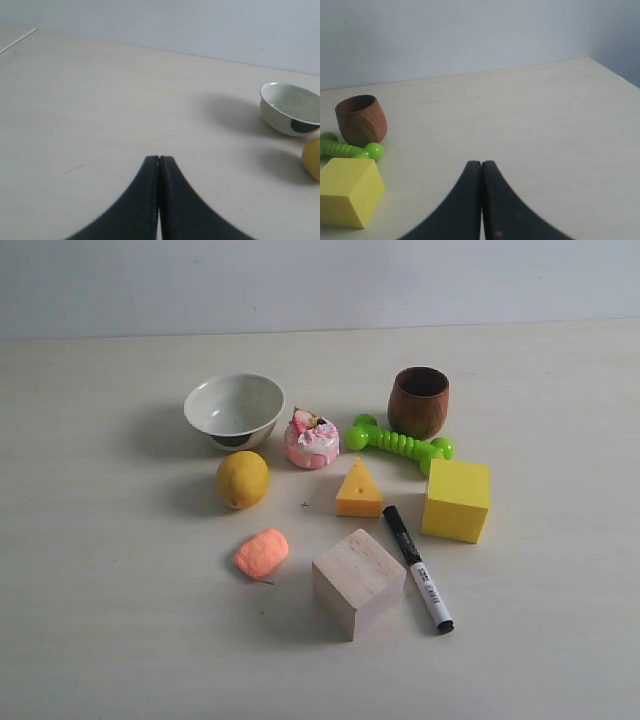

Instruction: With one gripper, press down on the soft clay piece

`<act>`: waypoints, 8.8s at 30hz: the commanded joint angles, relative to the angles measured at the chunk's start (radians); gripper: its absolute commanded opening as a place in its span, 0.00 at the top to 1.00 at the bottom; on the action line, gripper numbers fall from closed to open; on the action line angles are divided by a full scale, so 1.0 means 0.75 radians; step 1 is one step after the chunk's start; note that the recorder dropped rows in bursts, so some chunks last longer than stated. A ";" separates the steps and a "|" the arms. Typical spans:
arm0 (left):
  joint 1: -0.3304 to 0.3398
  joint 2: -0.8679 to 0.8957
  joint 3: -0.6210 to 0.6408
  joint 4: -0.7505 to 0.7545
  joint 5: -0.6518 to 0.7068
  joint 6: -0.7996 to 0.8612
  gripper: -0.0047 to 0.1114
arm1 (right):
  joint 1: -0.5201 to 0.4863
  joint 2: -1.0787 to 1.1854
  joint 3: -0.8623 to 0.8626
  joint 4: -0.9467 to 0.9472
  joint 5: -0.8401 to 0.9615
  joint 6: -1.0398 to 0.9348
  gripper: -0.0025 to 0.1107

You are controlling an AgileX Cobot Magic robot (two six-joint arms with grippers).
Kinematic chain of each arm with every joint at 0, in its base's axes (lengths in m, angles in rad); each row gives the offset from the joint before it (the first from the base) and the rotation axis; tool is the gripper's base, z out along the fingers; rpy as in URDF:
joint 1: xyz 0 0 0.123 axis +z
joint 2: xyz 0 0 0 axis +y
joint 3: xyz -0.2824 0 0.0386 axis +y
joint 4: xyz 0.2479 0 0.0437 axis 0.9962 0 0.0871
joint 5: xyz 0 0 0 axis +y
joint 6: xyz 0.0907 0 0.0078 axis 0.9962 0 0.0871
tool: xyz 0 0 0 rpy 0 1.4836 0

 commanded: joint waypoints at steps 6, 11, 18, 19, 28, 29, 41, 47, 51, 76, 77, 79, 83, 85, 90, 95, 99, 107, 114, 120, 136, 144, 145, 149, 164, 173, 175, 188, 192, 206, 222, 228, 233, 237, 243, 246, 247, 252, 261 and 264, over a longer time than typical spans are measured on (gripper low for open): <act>-0.001 -0.007 -0.003 -0.005 -0.279 0.062 0.96 | -0.005 -0.008 0.006 -0.002 -0.005 -0.003 0.97; -0.001 -0.007 -0.003 -0.003 -0.282 0.167 0.96 | -0.005 -0.008 0.006 -0.002 -0.005 -0.003 0.97; -0.001 -0.007 -0.003 -0.003 -0.282 0.167 0.96 | -0.005 -0.008 0.006 -0.002 -0.005 -0.003 0.97; -0.001 -0.007 -0.003 -0.003 -0.282 0.167 0.96 | -0.005 -0.008 0.006 -0.002 -0.005 -0.003 0.97; -0.001 -0.007 -0.015 -0.047 -0.394 0.083 0.96 | -0.005 -0.008 0.006 -0.002 -0.005 -0.003 0.97; -0.001 -0.007 -0.029 -0.050 -0.394 0.080 0.96 | -0.005 -0.008 0.006 -0.002 -0.005 -0.003 0.97; -0.004 0.157 -0.451 -0.091 -0.113 0.255 0.96 | -0.005 -0.008 0.006 -0.002 -0.005 -0.003 0.97; -0.004 0.376 -0.640 -0.454 0.075 0.700 0.96 | -0.005 -0.008 0.006 -0.002 -0.005 -0.003 0.97; -0.004 0.544 -0.730 -0.764 0.235 1.031 0.96 | -0.005 -0.008 0.006 -0.002 -0.005 -0.003 0.97; -0.586 1.337 -1.026 -0.941 0.672 1.381 0.96 | -0.005 -0.008 0.006 -0.002 -0.005 -0.003 0.97; -0.586 1.337 -1.026 -0.966 0.672 1.381 0.96 | -0.005 -0.008 0.006 -0.002 -0.005 -0.003 0.97; -0.586 1.337 -1.026 -1.002 0.672 1.381 0.96 | -0.005 -0.008 0.006 -0.002 -0.005 -0.003 0.97; -0.586 1.337 -1.026 -1.028 0.650 1.381 0.96 | -0.005 -0.008 0.006 -0.002 -0.005 -0.003 0.97; -0.586 1.337 -1.026 -1.030 0.651 1.381 0.96 | -0.005 -0.008 0.006 -0.002 -0.005 -0.003 0.97; -0.586 1.337 -1.026 -1.031 0.642 1.381 0.96 | -0.005 -0.008 0.006 -0.002 -0.005 -0.003 0.97; -0.586 1.337 -1.026 -1.031 0.634 1.381 0.96 | -0.005 -0.008 0.006 -0.002 -0.005 -0.003 0.97; -0.586 1.337 -1.026 -1.036 0.653 1.375 0.96 | -0.005 -0.008 0.006 -0.002 -0.005 -0.003 0.97; -0.586 1.418 -1.026 -1.088 0.636 1.381 0.96 | -0.005 -0.008 0.006 -0.002 -0.005 -0.003 0.97; -0.618 1.594 -1.094 -1.011 0.669 1.340 0.96 | -0.005 -0.008 0.006 -0.002 -0.005 -0.003 0.97; -0.777 1.739 -1.263 -0.666 0.669 1.078 0.96 | -0.005 -0.008 0.006 -0.002 -0.005 -0.003 0.97; -0.950 2.177 -1.565 -0.290 0.758 0.678 0.96 | -0.005 -0.008 0.006 -0.002 -0.005 -0.003 0.97; -0.950 2.384 -1.585 -0.294 0.734 0.629 0.96 | -0.005 -0.008 0.006 -0.002 -0.005 -0.003 0.97; -0.950 2.400 -1.585 -0.294 0.734 0.617 0.96 | -0.005 -0.008 0.006 -0.002 -0.005 -0.003 0.97; -0.950 2.446 -1.585 -0.297 0.710 0.609 0.96 | -0.005 -0.008 0.006 -0.002 -0.005 -0.003 0.97; -0.950 2.477 -1.632 -0.292 0.670 0.683 0.96 | -0.005 -0.008 0.006 -0.002 -0.005 -0.003 0.97; -0.950 2.522 -1.705 -0.220 0.722 0.720 0.96 | -0.005 -0.008 0.006 -0.002 -0.005 -0.003 0.97; -0.950 2.522 -1.705 -0.221 0.731 0.799 0.96 | -0.005 -0.008 0.006 -0.002 -0.005 -0.003 0.97; -1.025 2.523 -1.705 -0.045 0.800 1.468 0.96 | -0.005 -0.008 0.006 -0.002 -0.005 -0.003 0.97; -1.028 2.553 -1.705 -0.045 0.791 1.571 0.96 | -0.005 -0.008 0.006 -0.002 -0.005 -0.003 0.97; -1.028 2.615 -1.707 -0.044 0.633 1.775 0.96 | -0.005 -0.008 0.006 -0.002 -0.005 -0.003 0.97; -1.028 2.661 -1.707 -0.080 0.617 1.805 0.96 | -0.005 -0.008 0.006 -0.002 -0.005 -0.003 0.97; -1.028 2.685 -1.708 -0.091 0.611 1.805 0.96 | -0.005 -0.008 0.006 -0.002 -0.005 -0.003 0.97; -1.028 2.714 -1.708 -0.123 0.597 1.805 0.96 | -0.005 -0.008 0.006 -0.002 -0.005 -0.003 0.97; -1.028 2.740 -1.708 -0.125 0.591 1.811 0.96 | -0.005 -0.008 0.006 -0.002 -0.005 -0.003 0.97; -1.028 2.793 -1.708 -0.144 0.591 1.830 0.96 | -0.005 -0.008 0.006 -0.002 -0.005 -0.003 0.97; -1.028 2.821 -1.708 -0.187 0.597 1.830 0.96 | -0.005 -0.008 0.006 -0.002 -0.005 -0.003 0.97; -1.028 2.831 -1.708 -0.194 0.599 1.831 0.96 | -0.005 -0.008 0.006 -0.002 -0.005 -0.003 0.97; -1.028 2.863 -1.708 -0.203 0.601 1.831 0.96 | -0.005 -0.008 0.006 -0.002 -0.005 -0.003 0.97; -1.028 2.902 -1.708 -0.232 0.604 1.835 0.96 | -0.005 -0.008 0.006 -0.002 -0.005 -0.003 0.97; -1.028 2.917 -1.708 -0.257 0.605 1.835 0.96 | -0.005 -0.008 0.006 -0.002 -0.005 -0.003 0.97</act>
